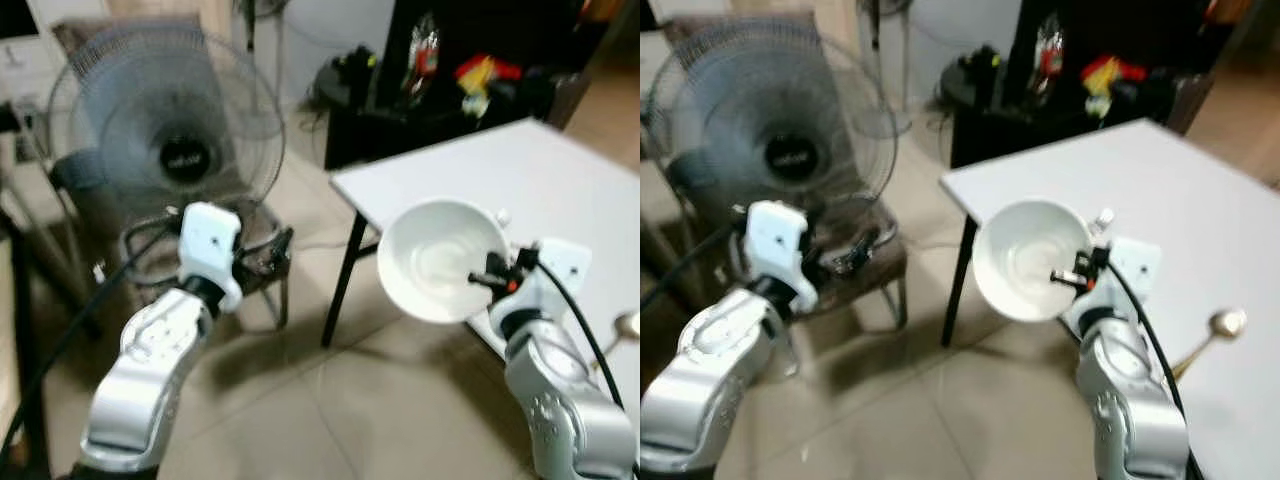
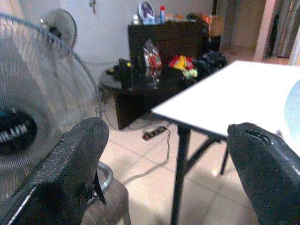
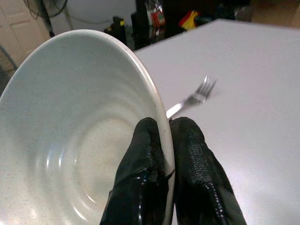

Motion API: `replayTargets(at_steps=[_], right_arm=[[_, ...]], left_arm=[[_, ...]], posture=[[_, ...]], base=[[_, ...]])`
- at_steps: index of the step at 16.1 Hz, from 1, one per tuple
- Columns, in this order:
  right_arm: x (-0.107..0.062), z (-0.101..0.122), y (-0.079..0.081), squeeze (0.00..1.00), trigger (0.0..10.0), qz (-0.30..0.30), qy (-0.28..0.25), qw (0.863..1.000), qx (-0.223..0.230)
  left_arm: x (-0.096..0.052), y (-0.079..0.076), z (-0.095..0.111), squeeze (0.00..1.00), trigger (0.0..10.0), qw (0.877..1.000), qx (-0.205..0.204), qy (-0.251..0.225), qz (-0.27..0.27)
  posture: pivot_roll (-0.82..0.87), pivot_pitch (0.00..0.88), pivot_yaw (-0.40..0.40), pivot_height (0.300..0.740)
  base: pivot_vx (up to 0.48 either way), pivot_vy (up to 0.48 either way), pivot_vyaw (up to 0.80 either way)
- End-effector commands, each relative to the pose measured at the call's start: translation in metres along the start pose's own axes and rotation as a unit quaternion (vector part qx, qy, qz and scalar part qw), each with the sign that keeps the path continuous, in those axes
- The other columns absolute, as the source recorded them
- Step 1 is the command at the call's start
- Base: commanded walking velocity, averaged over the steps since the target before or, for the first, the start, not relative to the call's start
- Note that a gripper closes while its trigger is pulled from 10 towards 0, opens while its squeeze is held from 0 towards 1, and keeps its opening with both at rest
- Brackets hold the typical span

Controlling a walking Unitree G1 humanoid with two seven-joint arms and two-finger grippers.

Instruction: Setting the table

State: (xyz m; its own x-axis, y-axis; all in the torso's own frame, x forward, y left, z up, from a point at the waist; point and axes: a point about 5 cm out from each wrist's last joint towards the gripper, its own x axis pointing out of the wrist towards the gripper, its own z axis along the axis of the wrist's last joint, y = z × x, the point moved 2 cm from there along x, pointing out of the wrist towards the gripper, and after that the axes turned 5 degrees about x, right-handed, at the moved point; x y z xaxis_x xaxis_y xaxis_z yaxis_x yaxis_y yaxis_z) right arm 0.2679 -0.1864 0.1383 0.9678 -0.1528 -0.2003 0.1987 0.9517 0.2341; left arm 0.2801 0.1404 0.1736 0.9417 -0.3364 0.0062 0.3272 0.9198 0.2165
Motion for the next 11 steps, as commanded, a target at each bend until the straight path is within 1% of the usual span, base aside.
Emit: replayTargets(at_steps=[1,11], right_arm=[[-0.0014,0.0098,0.0097,0.00,10.0,0.018,-0.020,1.000,0.005],[-0.0002,0.0117,0.0114,0.00,10.0,0.015,-0.022,1.000,0.014]], left_arm=[[0.0004,0.0038,0.0012,0.00,10.0,1.000,0.003,-0.001,0.004],[0.0016,0.0052,0.0014,0.00,10.0,1.000,0.009,0.000,-0.006]], posture=[[0.06,0.000,-0.068,0.740],[0.06,0.000,-0.061,0.740]], base=[[0.322,0.000,-0.78],[0.329,0.000,-0.78]])
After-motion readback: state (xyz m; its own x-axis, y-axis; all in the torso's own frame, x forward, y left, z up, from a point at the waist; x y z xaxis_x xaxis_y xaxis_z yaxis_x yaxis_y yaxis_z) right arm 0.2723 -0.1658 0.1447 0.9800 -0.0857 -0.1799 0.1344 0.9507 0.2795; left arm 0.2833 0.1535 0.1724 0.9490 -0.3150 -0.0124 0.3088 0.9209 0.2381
